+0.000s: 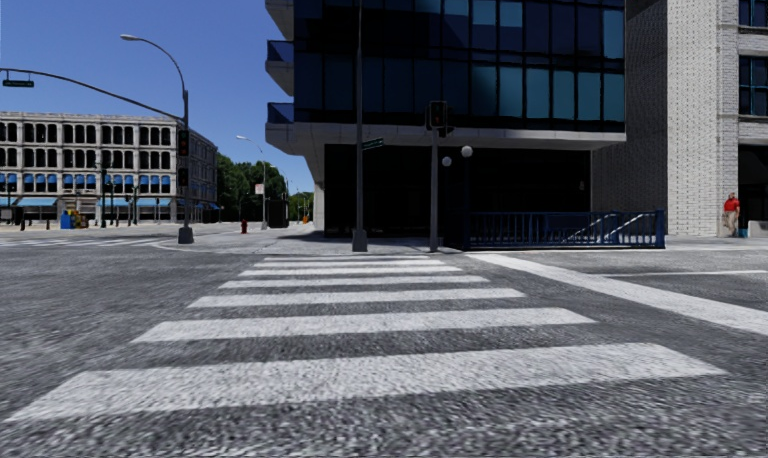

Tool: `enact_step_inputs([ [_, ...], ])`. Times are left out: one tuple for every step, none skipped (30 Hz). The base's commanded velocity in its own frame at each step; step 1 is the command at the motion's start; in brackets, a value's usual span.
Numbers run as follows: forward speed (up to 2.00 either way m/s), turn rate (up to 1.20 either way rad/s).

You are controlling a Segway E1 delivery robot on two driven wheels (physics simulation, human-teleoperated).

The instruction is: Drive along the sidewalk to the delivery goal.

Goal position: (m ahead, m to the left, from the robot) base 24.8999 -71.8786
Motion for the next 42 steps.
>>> enact_step_inputs([
  [2.0,-0.18],
  [2.0,-0.2],
  [2.0,-0.22],
  [2.0,-0.23],
  [2.0,-0.26],
  [2.0,-0.26],
  [2.0,-0.29],
  [2.0,-0.3],
  [2.0,-0.3],
  [2.0,-0.3],
  [2.0,-0.3],
  [2.0,-0.26],
  [2.0,-0.24],
  [2.0,-0.24],
  [2.0,-0.15],
  [2.0,-0.04],
  [2.0,0.0],
  [2.0,0.0],
  [2.0,0.0],
  [2.0,0.0],
  [2.0,0.0],
  [2.0,0.0],
  [2.0,0.0],
  [2.0,0.0],
  [2.0,0.0],
  [2.0,0.0],
  [2.0,0.0],
  [2.0,0.0],
  [2.0,0.0],
  [2.0,0.0],
  [2.0,0.0],
  [2.0,0.0],
  [2.0,0.0],
  [2.0,0.0],
  [2.0,0.0],
  [2.0,0.0],
  [2.0,0.0],
  [2.0,0.0],
  [2.0,0.0],
  [2.0,0.0],
  [2.0,0.0],
  [2.0,0.0],
])
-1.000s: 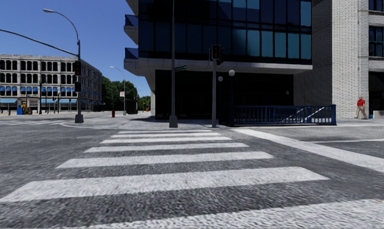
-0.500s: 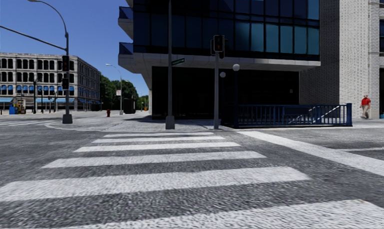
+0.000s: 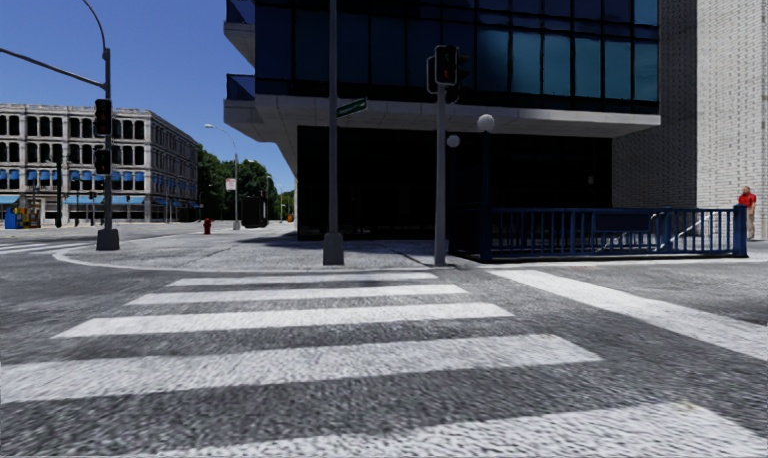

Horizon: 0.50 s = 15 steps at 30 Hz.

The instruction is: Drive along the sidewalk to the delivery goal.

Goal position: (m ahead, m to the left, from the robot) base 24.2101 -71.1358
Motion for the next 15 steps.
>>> enact_step_inputs([
  [2.0,0.0],
  [2.0,0.0],
  [2.0,0.0],
  [2.0,0.0],
  [2.0,0.0],
  [2.0,0.0],
  [2.0,0.0],
  [2.0,0.0],
  [2.0,0.0],
  [2.0,0.0],
  [2.0,0.0],
  [2.0,0.0],
  [2.0,0.0],
  [2.0,0.0],
  [2.0,0.0],
])
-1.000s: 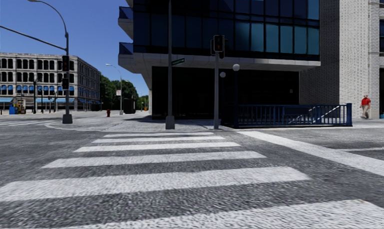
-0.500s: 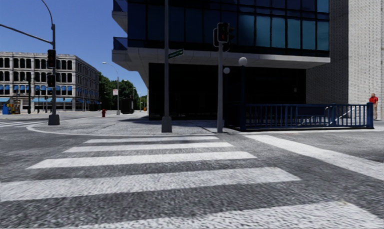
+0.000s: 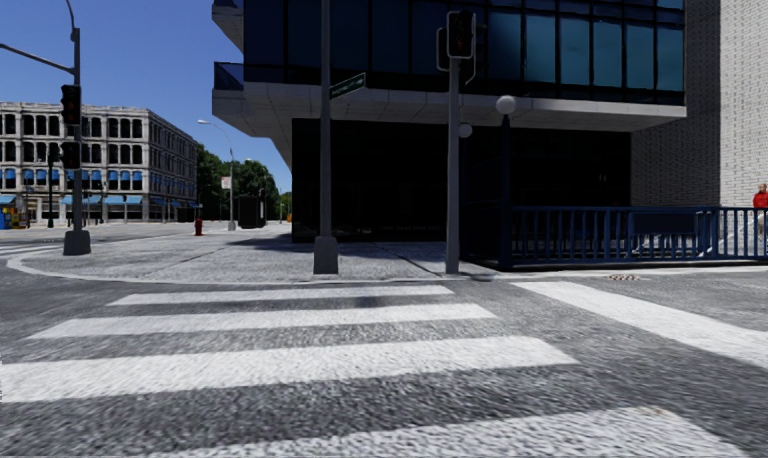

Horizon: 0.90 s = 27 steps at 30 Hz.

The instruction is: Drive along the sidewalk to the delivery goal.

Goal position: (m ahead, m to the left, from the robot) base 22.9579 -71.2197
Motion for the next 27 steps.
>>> enact_step_inputs([
  [2.0,0.0],
  [2.0,0.0],
  [2.0,0.0],
  [2.0,0.0],
  [2.0,0.0],
  [2.0,0.0],
  [2.0,0.0],
  [2.0,0.0],
  [2.0,0.0],
  [2.0,0.0],
  [2.0,0.0],
  [2.0,0.0],
  [2.0,0.0],
  [2.0,0.0],
  [2.0,0.0],
  [2.0,0.0],
  [2.0,0.0],
  [2.0,0.0],
  [2.0,0.0],
  [2.0,0.0],
  [2.0,0.0],
  [2.0,0.0],
  [2.0,0.0],
  [2.0,0.0],
  [2.0,0.0],
  [2.0,0.0],
  [2.0,0.0],
])
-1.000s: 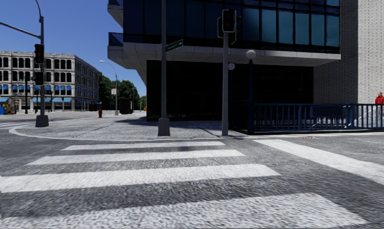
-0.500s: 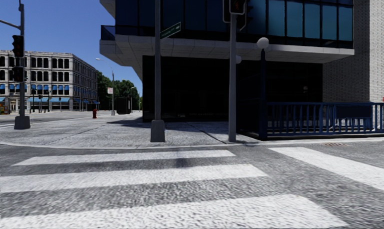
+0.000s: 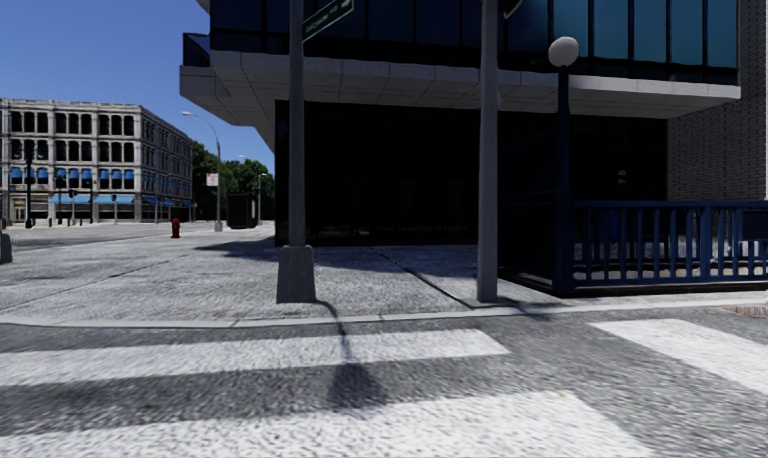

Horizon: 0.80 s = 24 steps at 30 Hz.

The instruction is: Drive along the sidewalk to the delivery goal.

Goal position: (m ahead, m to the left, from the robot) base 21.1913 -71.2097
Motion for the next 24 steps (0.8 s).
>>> enact_step_inputs([
  [2.0,0.0],
  [2.0,0.0],
  [2.0,0.0],
  [2.0,0.0],
  [2.0,0.0],
  [2.0,0.0],
  [2.0,0.0],
  [2.0,0.0],
  [2.0,0.0],
  [2.0,0.0],
  [2.0,0.0],
  [2.0,0.0],
  [2.0,0.0],
  [2.0,0.0],
  [2.0,0.0],
  [2.0,0.0],
  [2.0,0.0],
  [2.0,0.0],
  [2.0,0.0],
  [2.0,0.0],
  [2.0,0.0],
  [2.0,0.0],
  [2.0,0.0],
  [2.0,0.0],
])
